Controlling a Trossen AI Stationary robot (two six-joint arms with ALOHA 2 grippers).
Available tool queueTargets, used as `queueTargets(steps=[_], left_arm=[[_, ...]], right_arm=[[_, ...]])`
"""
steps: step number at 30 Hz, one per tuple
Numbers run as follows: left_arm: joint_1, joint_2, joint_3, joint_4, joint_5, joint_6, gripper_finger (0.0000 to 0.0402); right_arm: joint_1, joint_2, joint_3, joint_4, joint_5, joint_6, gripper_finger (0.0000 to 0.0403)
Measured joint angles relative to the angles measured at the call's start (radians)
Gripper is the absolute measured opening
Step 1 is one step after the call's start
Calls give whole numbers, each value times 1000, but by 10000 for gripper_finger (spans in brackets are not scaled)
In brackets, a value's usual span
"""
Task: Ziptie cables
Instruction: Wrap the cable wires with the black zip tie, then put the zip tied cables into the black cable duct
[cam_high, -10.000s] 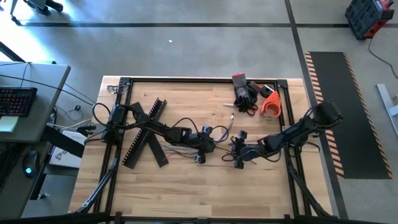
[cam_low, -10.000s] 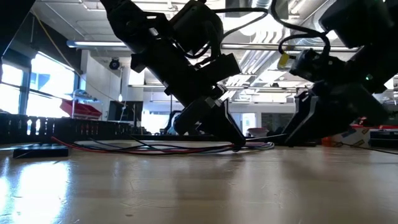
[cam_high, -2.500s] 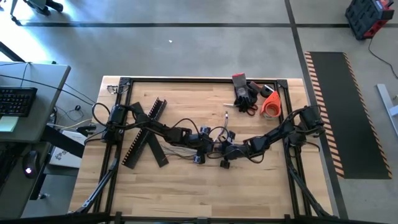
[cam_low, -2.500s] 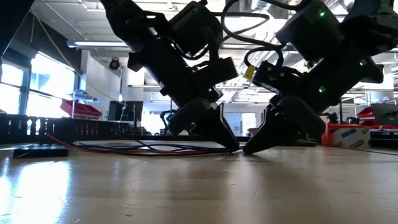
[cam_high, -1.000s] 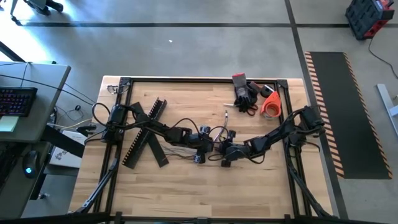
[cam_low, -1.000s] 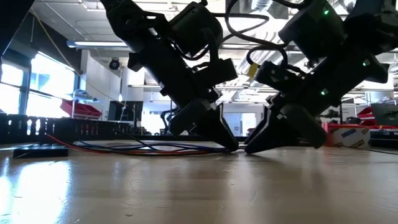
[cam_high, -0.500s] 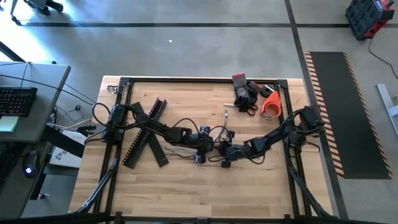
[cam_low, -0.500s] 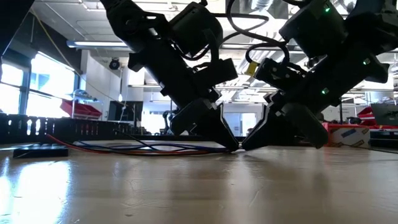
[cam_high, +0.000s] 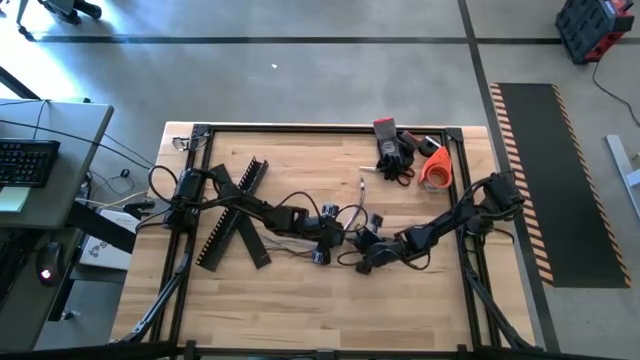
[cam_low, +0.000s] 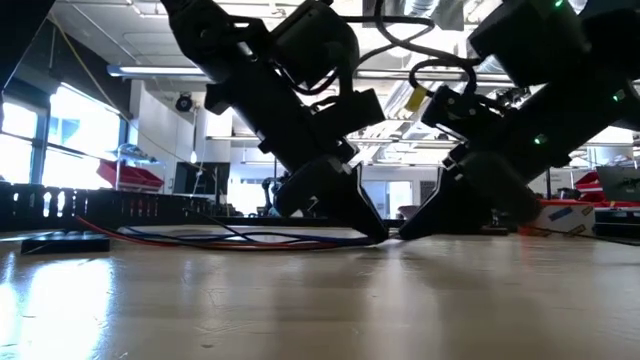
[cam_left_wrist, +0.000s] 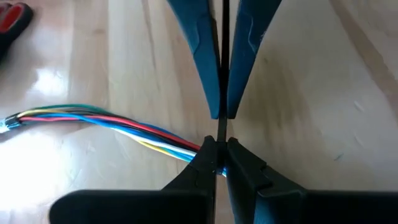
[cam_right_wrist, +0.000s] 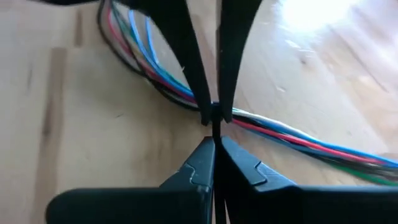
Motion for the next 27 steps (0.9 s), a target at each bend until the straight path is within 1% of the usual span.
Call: queueTargets(steps=[3, 6, 8, 12, 15, 17, 22, 24, 27], left_arm=[[0, 0, -1, 1, 1, 0, 1], [0, 0, 1, 1, 5, -7, 1], [3, 0, -2, -8, 2, -8, 3], [3, -1, -1, -6, 1, -16, 16], [2, -1, -1, -6, 1, -17, 36], [1, -7, -2, -11, 2, -17, 56], [0, -50, -3, -47, 0, -42, 108], [0, -80, -2, -78, -45, -73, 121], [-3, -120, -1, -157, -165, -142, 127]], right_arm=[[-11, -17, 19, -51, -28, -24, 1], [-23, -41, 39, -127, -46, 0, 11], [-28, -52, 41, -164, -61, 15, 26], [-35, -55, 41, -164, -80, 30, 71], [-36, -55, 41, -167, -80, 29, 107], [-36, -55, 41, -164, -79, 16, 128], [-36, -60, 41, -164, -85, 6, 163], [-36, -76, 42, -168, -90, -9, 170], [-34, -118, 42, -207, -92, -18, 173]])
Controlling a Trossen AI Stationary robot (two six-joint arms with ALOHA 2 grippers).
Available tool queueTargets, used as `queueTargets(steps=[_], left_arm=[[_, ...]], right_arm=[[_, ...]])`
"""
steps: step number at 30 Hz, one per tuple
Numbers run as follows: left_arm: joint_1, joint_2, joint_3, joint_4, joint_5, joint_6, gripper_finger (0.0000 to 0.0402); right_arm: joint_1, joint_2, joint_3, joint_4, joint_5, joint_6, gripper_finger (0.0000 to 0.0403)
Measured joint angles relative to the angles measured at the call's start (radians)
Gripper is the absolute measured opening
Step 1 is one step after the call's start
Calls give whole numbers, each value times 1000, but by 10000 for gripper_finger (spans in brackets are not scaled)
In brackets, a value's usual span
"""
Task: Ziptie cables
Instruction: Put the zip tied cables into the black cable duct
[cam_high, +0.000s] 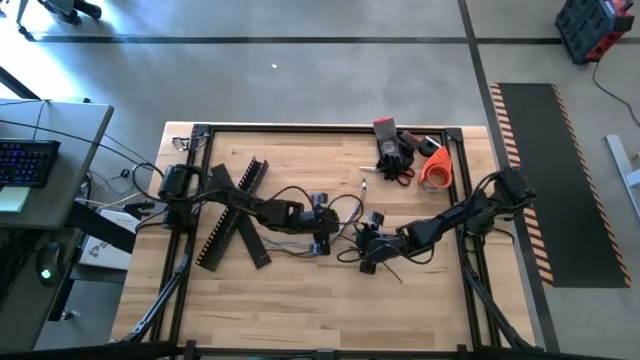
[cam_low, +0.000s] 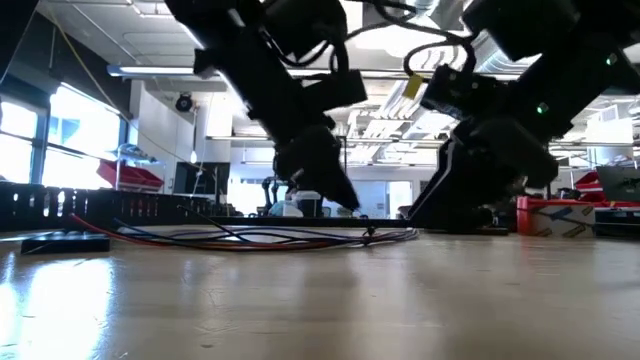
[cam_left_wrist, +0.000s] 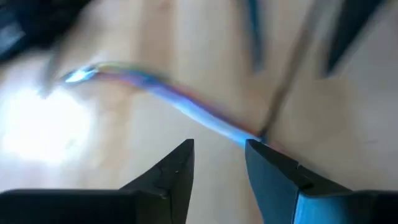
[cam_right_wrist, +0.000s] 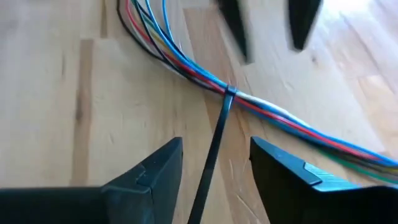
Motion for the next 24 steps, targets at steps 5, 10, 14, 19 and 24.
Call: queueTargets(steps=[5, 10, 14, 19, 24], left_arm=[[-9, -48, 1, -81, -72, -79, 126], [-32, -83, -8, -237, -167, -232, 121], [-60, -173, -113, -304, -338, -392, 114], [-77, -403, -295, -398, -506, -717, 110], [-24, -651, -471, -444, -433, -903, 126]], right_arm=[[0, -81, 0, -84, 13, -32, 174], [2, -170, 0, -149, 15, -44, 174], [12, -212, 0, -168, 22, -58, 174], [14, -213, 0, -166, 21, -71, 174], [14, -206, 0, -158, 21, -87, 174]])
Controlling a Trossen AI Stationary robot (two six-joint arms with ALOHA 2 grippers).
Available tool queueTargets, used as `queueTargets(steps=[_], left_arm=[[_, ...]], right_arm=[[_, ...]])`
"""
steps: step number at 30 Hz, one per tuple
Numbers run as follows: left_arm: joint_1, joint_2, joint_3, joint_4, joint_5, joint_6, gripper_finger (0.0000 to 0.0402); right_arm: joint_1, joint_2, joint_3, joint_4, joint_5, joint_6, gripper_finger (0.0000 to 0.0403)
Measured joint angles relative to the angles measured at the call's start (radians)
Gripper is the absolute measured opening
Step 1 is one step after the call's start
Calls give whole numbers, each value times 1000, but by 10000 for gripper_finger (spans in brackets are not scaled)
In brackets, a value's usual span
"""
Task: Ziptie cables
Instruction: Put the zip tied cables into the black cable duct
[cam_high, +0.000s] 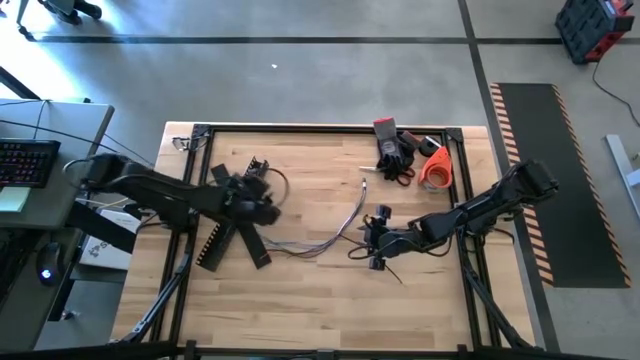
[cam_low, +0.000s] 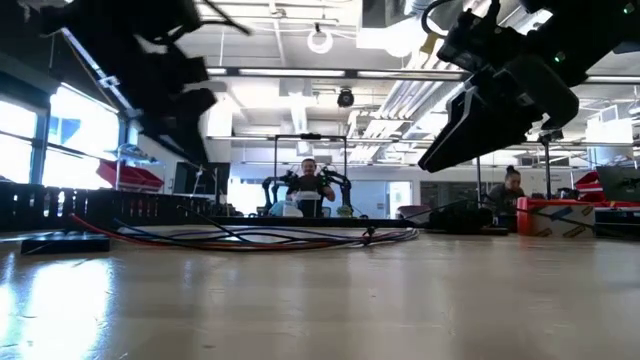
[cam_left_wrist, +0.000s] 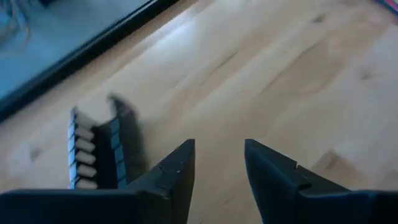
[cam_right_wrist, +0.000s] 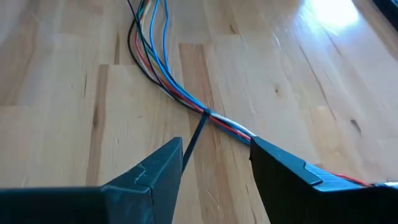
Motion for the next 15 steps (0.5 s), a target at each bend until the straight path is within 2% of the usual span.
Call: queueTargets(steps=[6, 10, 15], left_arm=[[53, -178, -169, -11, 70, -151, 166], [76, -184, -243, -6, 125, -235, 176], [78, -144, -281, 17, 153, -266, 169]], right_arm=[[0, 0, 0, 4, 0, -11, 174], [0, 0, 0, 9, 0, -18, 174], [0, 1, 0, 11, 0, -18, 174]])
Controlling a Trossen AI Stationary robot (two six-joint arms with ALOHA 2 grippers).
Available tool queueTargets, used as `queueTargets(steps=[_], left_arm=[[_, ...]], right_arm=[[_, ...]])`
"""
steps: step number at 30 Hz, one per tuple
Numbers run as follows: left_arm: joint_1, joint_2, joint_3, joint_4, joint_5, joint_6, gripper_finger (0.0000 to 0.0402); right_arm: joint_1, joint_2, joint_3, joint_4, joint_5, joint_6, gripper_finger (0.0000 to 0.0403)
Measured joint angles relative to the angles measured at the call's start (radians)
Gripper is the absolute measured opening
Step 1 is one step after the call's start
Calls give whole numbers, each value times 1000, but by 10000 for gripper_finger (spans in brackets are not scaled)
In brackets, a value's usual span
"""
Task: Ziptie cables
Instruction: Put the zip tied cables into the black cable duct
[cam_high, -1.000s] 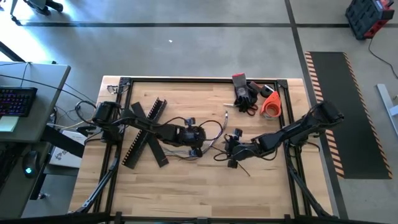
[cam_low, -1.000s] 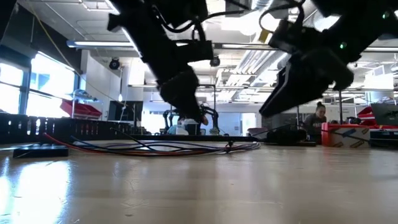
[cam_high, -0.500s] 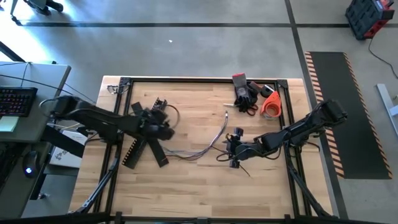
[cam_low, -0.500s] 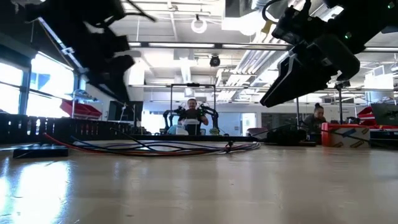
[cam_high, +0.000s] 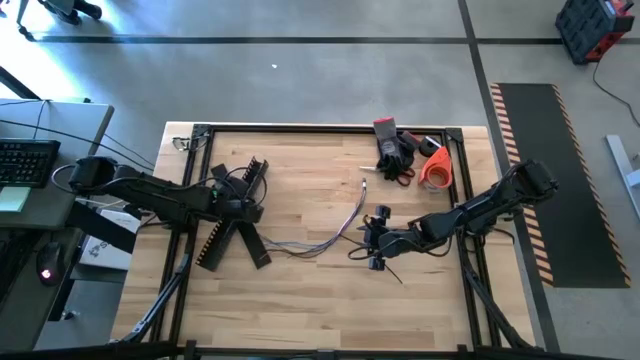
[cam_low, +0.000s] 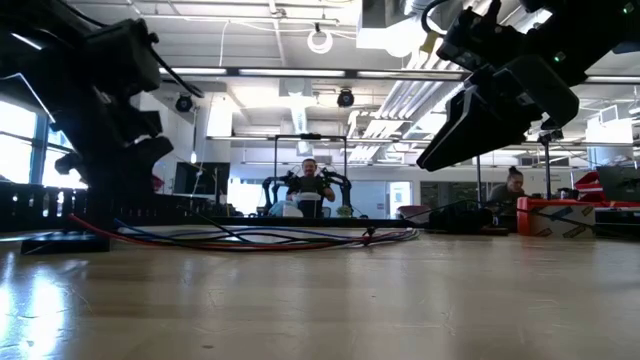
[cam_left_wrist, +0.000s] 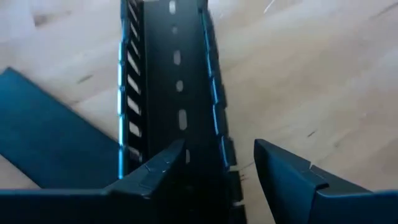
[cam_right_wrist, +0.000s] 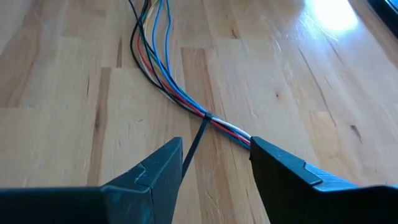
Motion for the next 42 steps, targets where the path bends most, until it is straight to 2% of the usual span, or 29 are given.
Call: queueTargets(steps=[4, 9, 11, 15, 19, 22, 26, 30, 33, 37, 42], left_arm=[[0, 26, 1, 68, 37, 48, 138], [-1, 32, 54, 125, 66, 193, 32], [3, 33, 105, 125, 74, 262, 11], [20, 43, 232, 174, 104, 435, 5], [51, 116, 337, 300, 210, 632, 2], [78, 233, 402, 381, 285, 723, 2], [112, 448, 490, 438, 347, 802, 1], [130, 653, 602, 447, 357, 851, 1], [130, 755, 682, 426, 350, 863, 2], [130, 793, 748, 339, 340, 899, 22], [130, 743, 796, 286, 349, 930, 80]], right_arm=[[0, 0, 0, 8, 0, 0, 174], [0, 0, 0, 9, 0, 0, 174], [0, 0, 0, 8, 0, 0, 174], [2, 0, 0, -11, -1, 0, 174], [15, -21, 0, -43, -1, 0, 174], [32, -75, 0, -90, -1, 18, 174], [61, -162, 0, -147, -1, 43, 174], [92, -229, 0, -155, 0, 37, 174], [113, -257, 0, -160, 8, 34, 174], [130, -257, 0, -173, 47, 58, 174], [102, -233, 0, -252, 68, 87, 174]])
